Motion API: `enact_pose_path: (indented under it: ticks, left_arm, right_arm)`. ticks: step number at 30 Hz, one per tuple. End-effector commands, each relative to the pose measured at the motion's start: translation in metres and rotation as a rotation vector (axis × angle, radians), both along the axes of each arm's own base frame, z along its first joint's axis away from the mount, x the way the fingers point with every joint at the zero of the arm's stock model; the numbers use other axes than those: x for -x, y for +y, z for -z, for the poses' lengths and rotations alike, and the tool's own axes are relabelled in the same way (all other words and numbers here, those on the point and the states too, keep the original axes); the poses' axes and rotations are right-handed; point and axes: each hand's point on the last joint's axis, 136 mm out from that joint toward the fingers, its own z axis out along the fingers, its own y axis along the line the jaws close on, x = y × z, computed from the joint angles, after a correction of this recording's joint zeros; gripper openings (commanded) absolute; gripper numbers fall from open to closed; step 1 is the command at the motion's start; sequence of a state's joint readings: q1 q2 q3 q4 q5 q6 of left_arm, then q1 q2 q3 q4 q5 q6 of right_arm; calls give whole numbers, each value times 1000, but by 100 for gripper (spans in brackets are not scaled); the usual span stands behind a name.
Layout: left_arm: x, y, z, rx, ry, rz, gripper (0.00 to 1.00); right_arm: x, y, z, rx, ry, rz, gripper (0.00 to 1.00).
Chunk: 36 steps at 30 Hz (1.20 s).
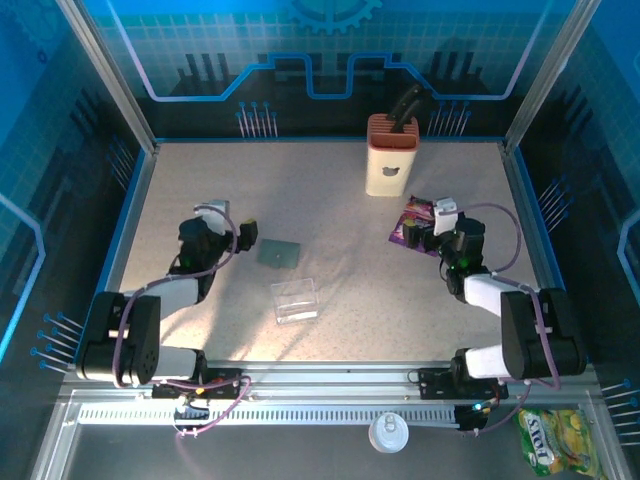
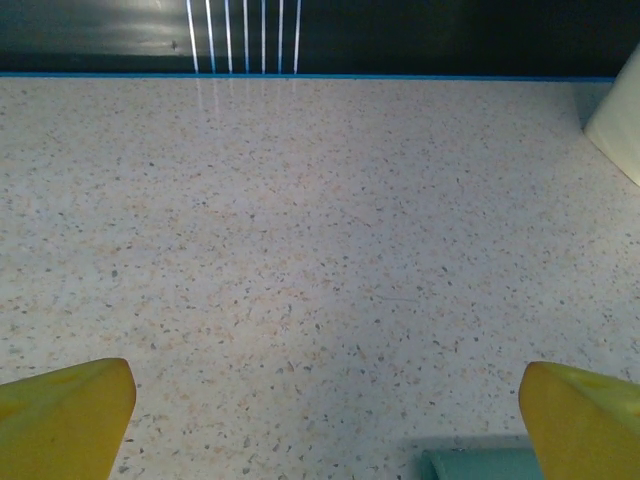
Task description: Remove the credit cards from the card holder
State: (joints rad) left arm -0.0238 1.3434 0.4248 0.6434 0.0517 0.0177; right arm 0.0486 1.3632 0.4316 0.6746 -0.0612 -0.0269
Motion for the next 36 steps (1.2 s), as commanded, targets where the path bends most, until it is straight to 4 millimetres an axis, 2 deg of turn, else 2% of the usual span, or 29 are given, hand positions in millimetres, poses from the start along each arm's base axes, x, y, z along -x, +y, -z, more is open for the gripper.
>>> enact_pose_path:
  ticks: [1,5,8,10,12,15,18,21,25,29,33,36]
  left_arm:
    - [0,12,-18,20,33,-94,99]
    - [7,15,-34,100,130,-154,99]
    - [15,13,-42,159,226,-175,99]
    - [21,9,-47,172,284,-167,99]
    - [28,15,-52,149,344,-199,99]
    - [37,21,-67,114,386,-225,99]
    - [44,25,-83,161,406,-279,99]
    - [47,14,-93,205,458,-236,99]
    - [42,3,-90,194,476,-153,99]
    - [39,-2,-85,173,470,-108,99]
    - [40,2,-76,123,459,-101,99]
    - [42,9,-71,99,459,-124,99]
  right_arm:
    - [0,4,-8,50,57,22,100]
    - [2,13,-14,27,121,27,100]
    - [9,28,-17,-12,169,12,97]
    - [14,42,-18,-21,198,7,95]
    - [21,54,-18,-22,233,7,94]
    - [32,75,-19,-44,305,2,91]
    - [46,100,-20,-71,370,-35,88]
    - [64,130,-19,-105,434,-81,84]
    - [90,165,-8,-140,547,-125,77]
    - [110,191,4,-151,670,-143,71]
    - [128,214,11,-143,791,-167,64]
    - [140,228,18,-106,891,-187,53]
